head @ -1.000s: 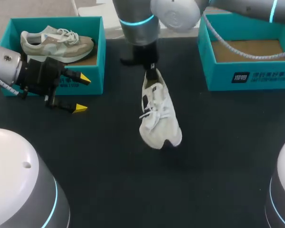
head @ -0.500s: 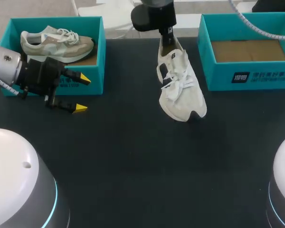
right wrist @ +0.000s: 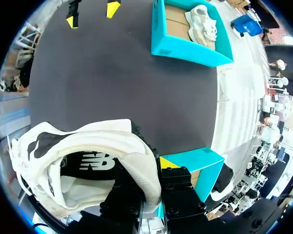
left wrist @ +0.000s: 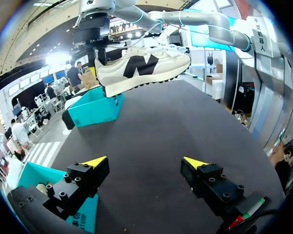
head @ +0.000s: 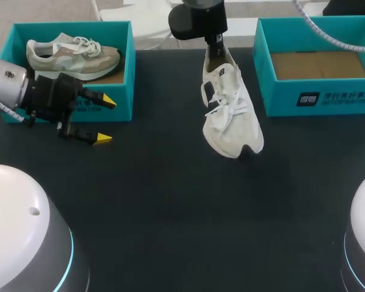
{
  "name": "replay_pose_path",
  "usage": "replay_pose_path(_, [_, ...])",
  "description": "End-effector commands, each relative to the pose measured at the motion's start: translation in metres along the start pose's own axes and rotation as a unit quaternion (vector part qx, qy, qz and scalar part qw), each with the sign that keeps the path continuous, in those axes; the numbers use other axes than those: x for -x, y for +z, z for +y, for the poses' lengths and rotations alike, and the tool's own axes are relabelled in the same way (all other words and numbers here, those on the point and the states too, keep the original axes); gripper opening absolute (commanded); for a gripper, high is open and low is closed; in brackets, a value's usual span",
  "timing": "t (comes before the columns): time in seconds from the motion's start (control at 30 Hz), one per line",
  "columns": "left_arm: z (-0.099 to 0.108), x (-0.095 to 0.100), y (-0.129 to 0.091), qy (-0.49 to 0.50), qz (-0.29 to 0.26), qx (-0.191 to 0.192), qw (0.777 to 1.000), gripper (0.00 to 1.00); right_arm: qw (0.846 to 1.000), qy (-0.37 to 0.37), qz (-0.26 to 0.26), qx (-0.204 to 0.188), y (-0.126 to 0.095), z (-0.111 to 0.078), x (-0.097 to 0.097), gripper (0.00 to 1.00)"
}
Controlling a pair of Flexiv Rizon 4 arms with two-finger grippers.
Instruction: Take the shoe out of the shoebox, open the shoe tongue, remove and reinsert the insole, then place the shoe into the shoebox
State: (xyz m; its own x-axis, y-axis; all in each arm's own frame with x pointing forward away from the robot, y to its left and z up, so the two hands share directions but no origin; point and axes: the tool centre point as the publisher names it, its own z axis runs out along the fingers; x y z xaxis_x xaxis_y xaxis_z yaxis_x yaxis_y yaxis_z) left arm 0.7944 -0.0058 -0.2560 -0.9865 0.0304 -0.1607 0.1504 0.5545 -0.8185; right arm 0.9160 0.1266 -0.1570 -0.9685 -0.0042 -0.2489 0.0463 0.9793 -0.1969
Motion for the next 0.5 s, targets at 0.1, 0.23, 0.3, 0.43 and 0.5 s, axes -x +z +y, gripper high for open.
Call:
replay_pose_path(0.1, [0.000, -0.001, -0.001, 0.000, 0.000, 0.002, 1.000, 1.00, 1.000, 0.006, -0.004, -0.014, 0.000, -0.038, 0.013, 0.00])
replay_pose_path(0.23, [0.000, -0.001, -0.001, 0.000, 0.000, 0.002, 1.000, 1.00, 1.000, 0.002, -0.007, -0.025, 0.002, -0.077, 0.028, 0.00])
replay_pose_path(0.3, [0.000, -0.001, -0.001, 0.000, 0.000, 0.002, 1.000, 1.00, 1.000, 0.010, -0.010, -0.028, 0.005, -0.097, 0.037, 0.00])
replay_pose_path(0.43, [0.000, -0.001, -0.001, 0.000, 0.000, 0.002, 1.000, 1.00, 0.999, 0.005, -0.014, -0.031, 0.018, -0.138, 0.056, 0.00])
replay_pose_path(0.5, [0.000, -0.001, -0.001, 0.000, 0.000, 0.002, 1.000, 1.00, 0.999, 0.003, -0.016, -0.032, 0.027, -0.160, 0.067, 0.00])
